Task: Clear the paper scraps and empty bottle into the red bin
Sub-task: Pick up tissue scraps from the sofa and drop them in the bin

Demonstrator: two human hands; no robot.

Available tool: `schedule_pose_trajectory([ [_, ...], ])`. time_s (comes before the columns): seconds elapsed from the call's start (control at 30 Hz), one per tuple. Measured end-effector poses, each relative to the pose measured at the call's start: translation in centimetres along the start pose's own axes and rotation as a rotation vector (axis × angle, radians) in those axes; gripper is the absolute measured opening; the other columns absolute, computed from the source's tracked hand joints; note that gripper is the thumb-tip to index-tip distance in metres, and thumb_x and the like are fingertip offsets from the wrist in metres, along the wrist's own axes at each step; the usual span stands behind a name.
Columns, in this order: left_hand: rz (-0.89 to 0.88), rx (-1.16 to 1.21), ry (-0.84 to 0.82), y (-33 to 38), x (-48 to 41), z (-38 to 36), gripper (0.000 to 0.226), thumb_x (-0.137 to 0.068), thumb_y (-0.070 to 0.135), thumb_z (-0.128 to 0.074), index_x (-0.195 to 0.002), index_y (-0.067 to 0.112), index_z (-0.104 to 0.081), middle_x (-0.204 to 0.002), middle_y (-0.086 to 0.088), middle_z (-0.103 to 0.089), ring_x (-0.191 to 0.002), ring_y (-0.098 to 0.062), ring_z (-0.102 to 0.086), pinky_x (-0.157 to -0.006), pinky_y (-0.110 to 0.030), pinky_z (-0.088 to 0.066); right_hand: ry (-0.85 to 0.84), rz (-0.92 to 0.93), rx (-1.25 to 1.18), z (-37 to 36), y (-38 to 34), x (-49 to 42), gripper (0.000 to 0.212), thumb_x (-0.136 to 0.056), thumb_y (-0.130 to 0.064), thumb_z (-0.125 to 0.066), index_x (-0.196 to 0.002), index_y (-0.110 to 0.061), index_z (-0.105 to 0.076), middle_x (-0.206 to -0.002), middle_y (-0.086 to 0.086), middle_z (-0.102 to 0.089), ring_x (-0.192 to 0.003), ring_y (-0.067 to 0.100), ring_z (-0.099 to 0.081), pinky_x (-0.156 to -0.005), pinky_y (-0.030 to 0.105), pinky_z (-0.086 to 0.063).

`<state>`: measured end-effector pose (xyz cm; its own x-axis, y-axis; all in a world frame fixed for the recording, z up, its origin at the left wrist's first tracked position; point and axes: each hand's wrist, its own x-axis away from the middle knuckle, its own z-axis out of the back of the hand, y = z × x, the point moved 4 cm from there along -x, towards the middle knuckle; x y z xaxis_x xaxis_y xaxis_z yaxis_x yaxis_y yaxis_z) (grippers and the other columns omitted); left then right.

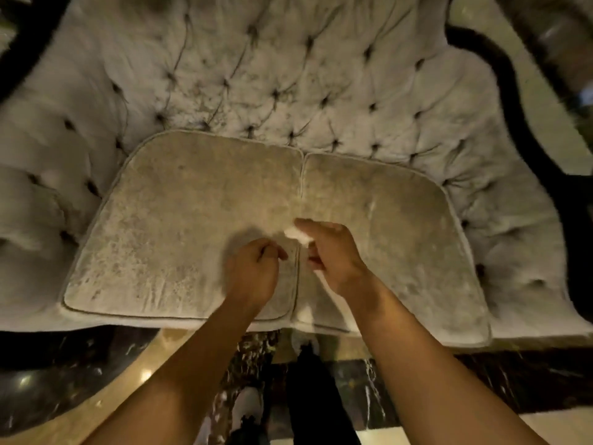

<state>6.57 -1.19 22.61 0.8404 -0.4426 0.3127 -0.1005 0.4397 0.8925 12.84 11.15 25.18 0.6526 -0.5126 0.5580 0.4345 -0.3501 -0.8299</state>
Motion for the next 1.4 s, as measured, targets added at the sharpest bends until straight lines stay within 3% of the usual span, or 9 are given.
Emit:
schedule_pose_trajectory([
  [0.13,-0.173,-0.081,-0.075,7.1,7.8,-1.9,0.032,-0.087,0.022,-0.044,-0.066,0.017,-0.068,-0.065,0.010,-0.062,-0.057,-0.001,-0.054,-0.050,-0.013,-0.035,0.079,0.059,-0.230,5.0,-2.3,10.4,0.035,-0.091,-0.004,-0.062,-0.062,-0.017,-0.046,-0.062,0.005,-0.060,-0.060,0.019,-0.063,-0.046,0.028,-0.047],
  [0.23,-0.235,-0.084,-0.184,10.7,12.9,-5.2,0.034,-0.088,0.023,-0.050,-0.055,0.019,-0.056,-0.050,0.006,-0.052,-0.049,-0.004,-0.051,-0.046,-0.015,-0.037,0.170,0.096,-0.407,10.1,-3.3,17.4,0.031,-0.096,-0.002,-0.056,-0.072,-0.013,-0.040,-0.073,0.017,-0.062,-0.058,0.024,-0.070,-0.042,0.030,-0.054],
  [0.3,-0.243,-0.195,-0.256,12.9,15.8,-8.1,0.041,-0.091,0.025,-0.050,-0.051,0.015,-0.053,-0.045,0.002,-0.049,-0.055,-0.020,-0.053,-0.053,-0.030,-0.038,0.252,0.154,-0.444,14.6,-3.1,21.8,0.027,-0.098,-0.005,-0.054,-0.077,-0.015,-0.039,-0.070,0.013,-0.062,-0.045,0.017,-0.061,-0.033,0.023,-0.044],
  [0.4,-0.374,-0.322,-0.338,17.3,21.4,-13.4,0.051,-0.091,0.031,-0.050,-0.044,0.012,-0.046,-0.041,-0.003,-0.048,-0.057,-0.030,-0.056,-0.056,-0.034,-0.034,0.392,0.214,-0.377,22.4,-2.2,28.8,0.031,-0.098,-0.024,-0.058,-0.075,-0.020,-0.038,-0.050,-0.001,-0.044,-0.039,0.011,-0.033,-0.033,0.022,-0.023],
  [0.57,-0.564,-0.368,-0.466,22.6,33.8,-24.4,0.054,-0.093,0.028,-0.051,-0.041,0.012,-0.044,-0.041,-0.002,-0.048,-0.067,-0.031,-0.057,-0.062,-0.033,-0.036,0.541,0.203,-0.480,35.0,2.6,41.7,0.056,-0.085,-0.069,-0.053,-0.056,-0.026,-0.032,-0.052,0.000,-0.022,-0.043,0.015,-0.020,-0.037,0.024,-0.017],
  [0.87,-0.715,-0.483,-0.829,25.9,61.2,-46.7,0.054,-0.086,0.037,-0.055,-0.036,0.018,-0.051,-0.030,0.007,-0.037,-0.029,-0.009,-0.042,-0.044,-0.027,-0.033,0.856,0.277,-0.637,54.8,13.8,65.4,0.048,-0.103,-0.043,-0.038,-0.061,-0.021,-0.038,-0.048,-0.003,-0.028,-0.037,0.010,-0.021,-0.031,0.018,-0.017],
  [1.03,-0.814,-0.512,-0.895,27.7,68.4,-54.3,0.055,-0.086,0.037,-0.055,-0.037,0.016,-0.047,-0.034,0.008,-0.040,-0.035,-0.012,-0.045,-0.046,-0.028,-0.035,0.981,0.259,-0.518,63.0,17.2,71.1,0.040,-0.103,-0.040,-0.040,-0.071,-0.016,-0.045,-0.054,0.002,-0.035,-0.040,0.012,-0.028,-0.036,0.022,-0.018],
  [1.17,-0.831,-0.539,-0.945,28.8,70.6,-60.3,0.051,-0.090,0.034,-0.053,-0.043,0.016,-0.045,-0.043,0.002,-0.044,-0.044,-0.020,-0.047,-0.053,-0.031,-0.038,1.026,0.257,-0.442,69.4,18.7,72.1,0.042,-0.102,-0.039,-0.043,-0.078,-0.006,-0.055,-0.055,0.011,-0.057,-0.033,0.013,-0.034,-0.034,0.019,-0.019],
  [1.4,-0.902,-0.488,-0.982,33.4,71.7,-80.3,0.057,-0.099,0.038,-0.039,-0.049,0.011,-0.043,-0.048,-0.003,-0.043,-0.047,-0.022,-0.045,-0.054,-0.033,-0.037,1.128,0.224,-0.294,88.0,18.0,69.6,0.061,-0.095,-0.058,-0.045,-0.050,-0.017,-0.048,-0.039,0.006,-0.046,-0.027,0.017,-0.030,-0.035,0.018,-0.022],
])
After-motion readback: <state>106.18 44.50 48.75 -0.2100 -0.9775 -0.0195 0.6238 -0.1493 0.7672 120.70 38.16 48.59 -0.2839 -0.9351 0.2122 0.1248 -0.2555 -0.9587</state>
